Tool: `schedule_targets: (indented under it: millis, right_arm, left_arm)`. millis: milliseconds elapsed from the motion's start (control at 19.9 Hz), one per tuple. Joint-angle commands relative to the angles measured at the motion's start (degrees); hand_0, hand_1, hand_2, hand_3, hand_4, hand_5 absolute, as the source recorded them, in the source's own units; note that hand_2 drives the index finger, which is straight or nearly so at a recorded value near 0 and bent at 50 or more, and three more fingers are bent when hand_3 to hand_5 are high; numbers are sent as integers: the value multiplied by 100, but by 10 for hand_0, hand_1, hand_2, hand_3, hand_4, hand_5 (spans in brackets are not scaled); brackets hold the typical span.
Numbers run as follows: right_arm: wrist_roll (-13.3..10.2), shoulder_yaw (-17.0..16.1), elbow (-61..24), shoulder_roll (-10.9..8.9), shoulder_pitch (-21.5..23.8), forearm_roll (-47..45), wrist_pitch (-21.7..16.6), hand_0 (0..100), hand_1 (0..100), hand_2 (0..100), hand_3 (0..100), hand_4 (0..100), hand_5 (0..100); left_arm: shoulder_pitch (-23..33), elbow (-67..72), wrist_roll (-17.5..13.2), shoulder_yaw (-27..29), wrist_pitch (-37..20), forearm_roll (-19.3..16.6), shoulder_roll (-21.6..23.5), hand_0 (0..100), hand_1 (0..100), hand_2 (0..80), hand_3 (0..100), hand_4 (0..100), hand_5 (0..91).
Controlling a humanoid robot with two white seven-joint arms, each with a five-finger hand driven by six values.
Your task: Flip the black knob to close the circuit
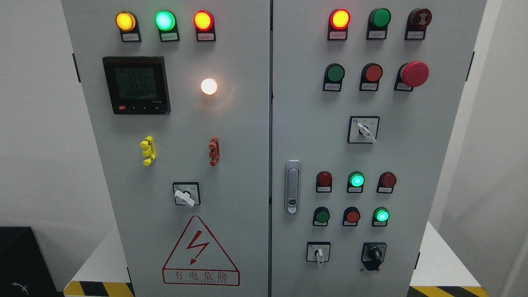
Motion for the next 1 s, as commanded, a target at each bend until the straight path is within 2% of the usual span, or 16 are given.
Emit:
schedule_targets:
  millis: [0, 351, 953]
  right_arm:
    - [71, -72, -511, 12, -260, 409, 229, 10, 238, 812, 950, 773, 816]
    - [106, -72, -581, 12, -419, 927, 397, 4, 227, 812, 948, 773, 815]
    - [-122, 192, -634, 21, -419, 1385, 722, 0, 170, 787, 937, 772, 817]
  left_arm:
    - [0, 123, -31, -123, -4, -123, 0, 120, 556, 0, 0, 0, 0]
    - [0, 123, -22, -123, -4, -123, 0, 120, 556, 0, 0, 0, 0]
    - [0, 123, -22, -123, -4, -123, 0, 120, 556, 0, 0, 0, 0]
